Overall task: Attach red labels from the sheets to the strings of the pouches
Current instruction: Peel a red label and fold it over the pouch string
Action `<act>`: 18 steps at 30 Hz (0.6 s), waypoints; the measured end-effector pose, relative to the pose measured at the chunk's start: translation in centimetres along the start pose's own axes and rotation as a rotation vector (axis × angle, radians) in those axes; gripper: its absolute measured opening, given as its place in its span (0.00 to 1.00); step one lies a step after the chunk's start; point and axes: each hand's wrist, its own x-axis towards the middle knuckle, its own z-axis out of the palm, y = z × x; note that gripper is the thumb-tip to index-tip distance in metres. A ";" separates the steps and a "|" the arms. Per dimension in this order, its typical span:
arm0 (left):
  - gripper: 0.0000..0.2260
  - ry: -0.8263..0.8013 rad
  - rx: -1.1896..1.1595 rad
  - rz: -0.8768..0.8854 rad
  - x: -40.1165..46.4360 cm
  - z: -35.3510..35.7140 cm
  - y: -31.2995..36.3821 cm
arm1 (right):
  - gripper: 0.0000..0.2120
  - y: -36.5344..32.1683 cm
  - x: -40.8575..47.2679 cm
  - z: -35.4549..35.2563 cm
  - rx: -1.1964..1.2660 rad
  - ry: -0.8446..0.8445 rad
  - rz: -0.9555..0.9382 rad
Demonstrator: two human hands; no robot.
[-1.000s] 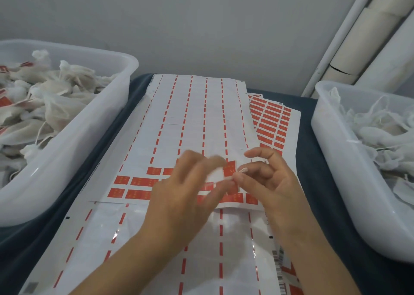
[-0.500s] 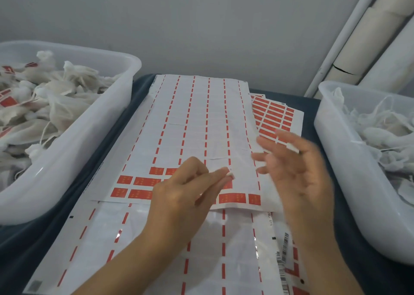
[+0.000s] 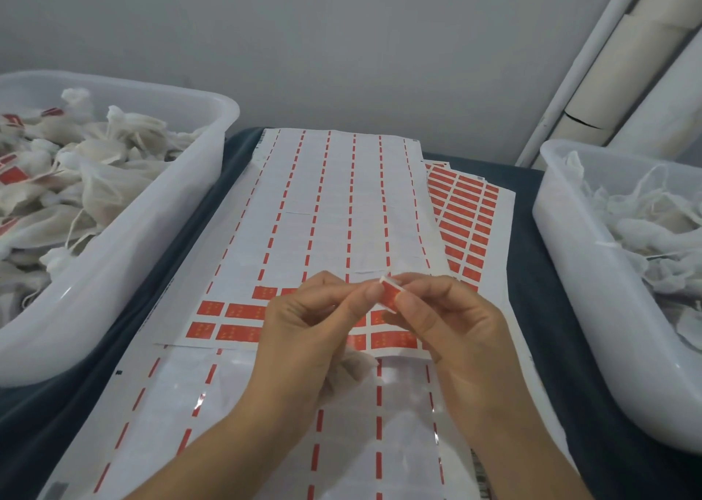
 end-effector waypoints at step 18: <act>0.07 -0.063 -0.097 -0.087 -0.1 -0.1 -0.5 | 0.06 0.9 -0.3 0.6 -0.041 0.014 -0.163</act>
